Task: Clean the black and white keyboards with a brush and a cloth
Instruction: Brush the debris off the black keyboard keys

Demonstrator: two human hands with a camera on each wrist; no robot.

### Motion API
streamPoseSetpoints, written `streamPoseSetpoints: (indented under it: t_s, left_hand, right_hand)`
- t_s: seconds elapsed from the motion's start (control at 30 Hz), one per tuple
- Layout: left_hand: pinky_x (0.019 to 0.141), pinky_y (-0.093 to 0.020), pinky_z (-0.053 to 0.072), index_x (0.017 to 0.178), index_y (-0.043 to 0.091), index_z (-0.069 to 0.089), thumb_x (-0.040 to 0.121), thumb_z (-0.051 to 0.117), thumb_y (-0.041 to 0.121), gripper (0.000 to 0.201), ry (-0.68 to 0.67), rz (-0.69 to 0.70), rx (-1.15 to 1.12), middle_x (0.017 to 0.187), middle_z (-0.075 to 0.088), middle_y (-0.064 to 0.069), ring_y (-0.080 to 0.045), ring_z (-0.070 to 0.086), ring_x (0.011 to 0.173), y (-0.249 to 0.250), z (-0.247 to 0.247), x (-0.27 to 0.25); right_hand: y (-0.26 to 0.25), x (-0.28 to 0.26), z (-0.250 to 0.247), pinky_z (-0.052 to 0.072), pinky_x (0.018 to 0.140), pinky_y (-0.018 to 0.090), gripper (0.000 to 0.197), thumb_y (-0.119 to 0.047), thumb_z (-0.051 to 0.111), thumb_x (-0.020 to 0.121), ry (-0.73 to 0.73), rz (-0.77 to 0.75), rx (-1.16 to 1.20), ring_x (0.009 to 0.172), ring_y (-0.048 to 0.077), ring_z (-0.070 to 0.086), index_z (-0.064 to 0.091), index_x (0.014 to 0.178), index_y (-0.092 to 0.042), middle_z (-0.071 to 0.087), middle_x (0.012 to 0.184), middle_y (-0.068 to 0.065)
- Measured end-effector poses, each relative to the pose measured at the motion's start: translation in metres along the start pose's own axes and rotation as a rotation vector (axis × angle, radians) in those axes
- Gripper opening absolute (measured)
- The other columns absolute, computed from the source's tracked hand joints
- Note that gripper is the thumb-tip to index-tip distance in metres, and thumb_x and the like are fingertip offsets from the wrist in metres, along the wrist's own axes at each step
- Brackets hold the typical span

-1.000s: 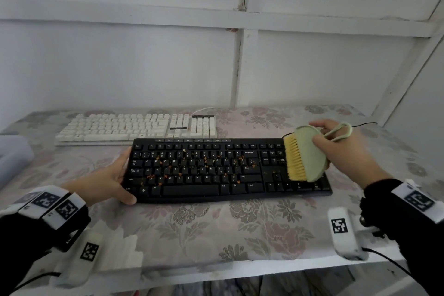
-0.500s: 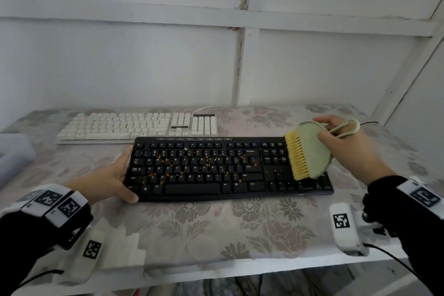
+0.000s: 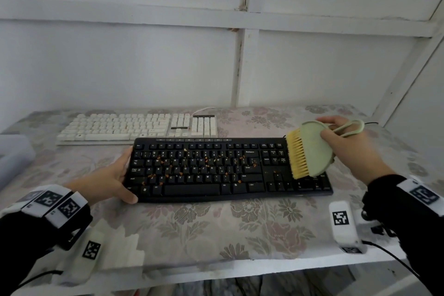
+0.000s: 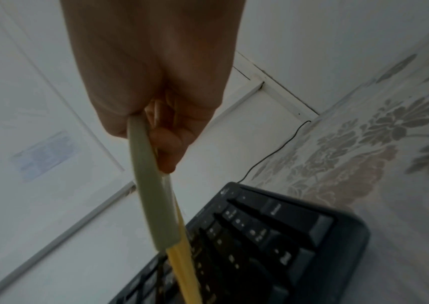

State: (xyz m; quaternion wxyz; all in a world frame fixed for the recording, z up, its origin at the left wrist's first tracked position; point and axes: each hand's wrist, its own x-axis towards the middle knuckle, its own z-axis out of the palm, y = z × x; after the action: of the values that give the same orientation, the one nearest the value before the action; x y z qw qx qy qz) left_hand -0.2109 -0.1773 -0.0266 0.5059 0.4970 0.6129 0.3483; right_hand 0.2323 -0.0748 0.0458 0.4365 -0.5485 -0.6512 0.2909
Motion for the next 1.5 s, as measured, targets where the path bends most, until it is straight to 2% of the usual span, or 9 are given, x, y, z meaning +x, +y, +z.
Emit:
streamPoseSetpoints:
  t_s: [0.23, 0.4, 0.57, 0.7, 0.93, 1.07, 1.17, 1.4, 1.5]
  left_hand:
    - [0.075, -0.026, 0.057, 0.137, 0.05, 0.02, 0.053, 0.067, -0.029, 0.124, -0.003, -0.035, 0.013, 0.125, 0.063, -0.003, -0.014, 0.064, 0.108, -0.002, -0.004, 0.002]
    - [0.074, -0.026, 0.057, 0.145, 0.046, 0.014, 0.045, 0.07, -0.023, 0.134, 0.002, -0.033, -0.007, 0.122, 0.064, -0.003, -0.013, 0.066, 0.105, -0.002, -0.003, 0.002]
    - [0.067, -0.026, 0.058, 0.147, 0.04, 0.012, 0.025, 0.079, -0.009, 0.148, 0.025, -0.052, -0.036, 0.111, 0.069, -0.007, -0.013, 0.07, 0.094, -0.003, -0.003, 0.002]
    - [0.067, -0.028, 0.058, 0.144, 0.043, 0.014, 0.014, 0.086, -0.004, 0.155, 0.025, -0.047, -0.039, 0.106, 0.071, -0.009, -0.019, 0.07, 0.094, -0.004, -0.005, 0.003]
    - [0.068, -0.026, 0.057, 0.147, 0.04, 0.012, 0.024, 0.079, -0.004, 0.146, 0.026, -0.036, -0.043, 0.113, 0.069, -0.009, -0.015, 0.07, 0.096, -0.004, -0.004, 0.002]
    - [0.066, -0.026, 0.057, 0.145, 0.041, 0.014, 0.024, 0.079, -0.006, 0.144, 0.032, -0.037, -0.047, 0.104, 0.073, -0.006, -0.016, 0.07, 0.095, -0.007, -0.004, 0.005]
    - [0.068, -0.027, 0.057, 0.146, 0.041, 0.013, 0.024, 0.08, -0.005, 0.146, 0.033, -0.041, -0.037, 0.112, 0.069, -0.009, -0.016, 0.069, 0.098, -0.006, -0.005, 0.005]
    - [0.069, -0.027, 0.057, 0.133, 0.041, 0.021, 0.027, 0.08, -0.006, 0.13, 0.046, -0.041, -0.015, 0.11, 0.068, -0.008, -0.014, 0.07, 0.094, -0.004, -0.003, 0.003]
    - [0.07, -0.029, 0.057, 0.129, 0.04, 0.024, 0.025, 0.08, -0.003, 0.125, 0.056, -0.045, -0.021, 0.108, 0.069, -0.009, -0.016, 0.07, 0.094, -0.004, -0.003, 0.002]
  right_hand:
    - [0.007, -0.03, -0.012, 0.045, 0.046, 0.03, 0.024, -0.004, 0.057, 0.086, -0.153, 0.012, -0.164, 0.062, 0.021, 0.056, 0.068, 0.091, -0.026, 0.063, 0.075, 0.005]
    - [0.002, -0.021, -0.015, 0.049, 0.072, 0.04, 0.027, -0.004, 0.056, 0.087, -0.064, -0.011, -0.022, 0.081, 0.025, 0.06, 0.068, 0.093, -0.028, 0.066, 0.088, 0.009]
    - [-0.004, 0.001, 0.01, 0.045, 0.061, 0.027, 0.028, -0.008, 0.056, 0.089, -0.038, -0.046, 0.043, 0.078, 0.014, 0.059, 0.064, 0.094, -0.034, 0.066, 0.09, -0.002]
    - [-0.006, 0.012, 0.023, 0.048, 0.066, 0.029, 0.029, -0.01, 0.055, 0.089, -0.04, -0.057, 0.037, 0.08, 0.013, 0.06, 0.063, 0.092, -0.038, 0.064, 0.087, -0.005]
    - [0.0, -0.02, 0.013, 0.045, 0.061, 0.025, 0.022, -0.006, 0.059, 0.085, -0.103, -0.058, -0.11, 0.065, 0.003, 0.057, 0.067, 0.09, -0.025, 0.064, 0.076, -0.005]
    - [0.001, -0.016, 0.005, 0.047, 0.069, 0.029, 0.024, -0.006, 0.058, 0.086, -0.052, -0.065, -0.038, 0.078, 0.013, 0.06, 0.068, 0.093, -0.027, 0.067, 0.086, 0.0]
    - [-0.002, 0.003, 0.01, 0.048, 0.073, 0.033, 0.027, -0.007, 0.056, 0.088, 0.023, -0.073, 0.033, 0.08, 0.013, 0.059, 0.065, 0.094, -0.032, 0.066, 0.09, -0.001]
    - [0.009, -0.013, 0.014, 0.045, 0.064, 0.022, 0.027, -0.002, 0.056, 0.087, -0.088, -0.078, -0.038, 0.067, -0.001, 0.057, 0.066, 0.093, -0.027, 0.065, 0.082, -0.004]
    - [0.01, -0.016, 0.004, 0.045, 0.068, 0.026, 0.024, -0.003, 0.056, 0.087, -0.094, -0.087, -0.051, 0.075, 0.01, 0.059, 0.068, 0.096, -0.022, 0.065, 0.082, -0.003]
